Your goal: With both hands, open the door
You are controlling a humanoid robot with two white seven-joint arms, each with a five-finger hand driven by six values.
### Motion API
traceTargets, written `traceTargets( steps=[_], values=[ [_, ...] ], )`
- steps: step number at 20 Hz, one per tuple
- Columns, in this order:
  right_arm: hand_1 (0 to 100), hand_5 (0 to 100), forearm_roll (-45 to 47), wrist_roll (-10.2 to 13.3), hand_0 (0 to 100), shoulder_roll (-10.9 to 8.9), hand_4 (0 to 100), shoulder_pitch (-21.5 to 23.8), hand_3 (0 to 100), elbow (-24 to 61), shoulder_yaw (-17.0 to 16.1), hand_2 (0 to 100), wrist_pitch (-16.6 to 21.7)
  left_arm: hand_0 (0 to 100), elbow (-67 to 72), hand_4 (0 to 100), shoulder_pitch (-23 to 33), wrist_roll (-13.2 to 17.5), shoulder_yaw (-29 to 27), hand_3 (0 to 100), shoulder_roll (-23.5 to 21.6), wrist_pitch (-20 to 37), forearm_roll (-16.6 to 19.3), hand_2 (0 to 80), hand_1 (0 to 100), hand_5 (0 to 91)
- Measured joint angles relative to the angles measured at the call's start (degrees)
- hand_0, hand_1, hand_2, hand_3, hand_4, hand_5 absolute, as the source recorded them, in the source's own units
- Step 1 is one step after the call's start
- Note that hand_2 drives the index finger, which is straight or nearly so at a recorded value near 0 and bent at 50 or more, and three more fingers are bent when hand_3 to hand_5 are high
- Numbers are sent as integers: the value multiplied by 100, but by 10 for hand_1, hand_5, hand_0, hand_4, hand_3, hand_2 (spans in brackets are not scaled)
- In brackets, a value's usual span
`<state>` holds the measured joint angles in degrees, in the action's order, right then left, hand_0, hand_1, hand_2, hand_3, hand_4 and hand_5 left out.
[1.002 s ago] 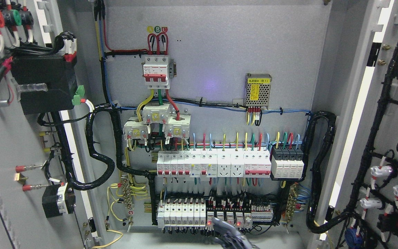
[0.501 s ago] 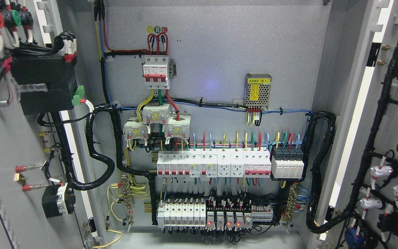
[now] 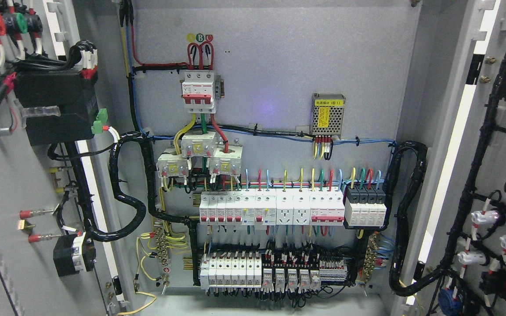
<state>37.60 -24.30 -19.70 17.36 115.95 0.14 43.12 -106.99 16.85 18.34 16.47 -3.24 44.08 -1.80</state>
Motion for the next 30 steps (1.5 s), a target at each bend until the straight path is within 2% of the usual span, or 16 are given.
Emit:
traceTargets(
  steps=[5,11,20,30],
  values=[
    [0,0,465,3,0,-264,0,-146,0,44,-273,0,-112,0,-327,0,-208,-196,-223,0,215,11,108,0,0,0],
    [0,0,694,24,0,-456,0,-154,0,50,-610,0,-142,0,-573,0,-444,-253,-527,0,396,14,138,0,0,0],
    [0,0,807,-18,0,-615,0,-79,0,52,-865,0,-144,0,-763,0,-465,-415,-1230,0,515,15,-129,0,0,0],
    [0,0,1087,-33,0,-681,0,60,0,-89,-998,0,-159,0,-849,0,-85,-455,-2066,0,438,16,-722,0,0,0]
  ],
)
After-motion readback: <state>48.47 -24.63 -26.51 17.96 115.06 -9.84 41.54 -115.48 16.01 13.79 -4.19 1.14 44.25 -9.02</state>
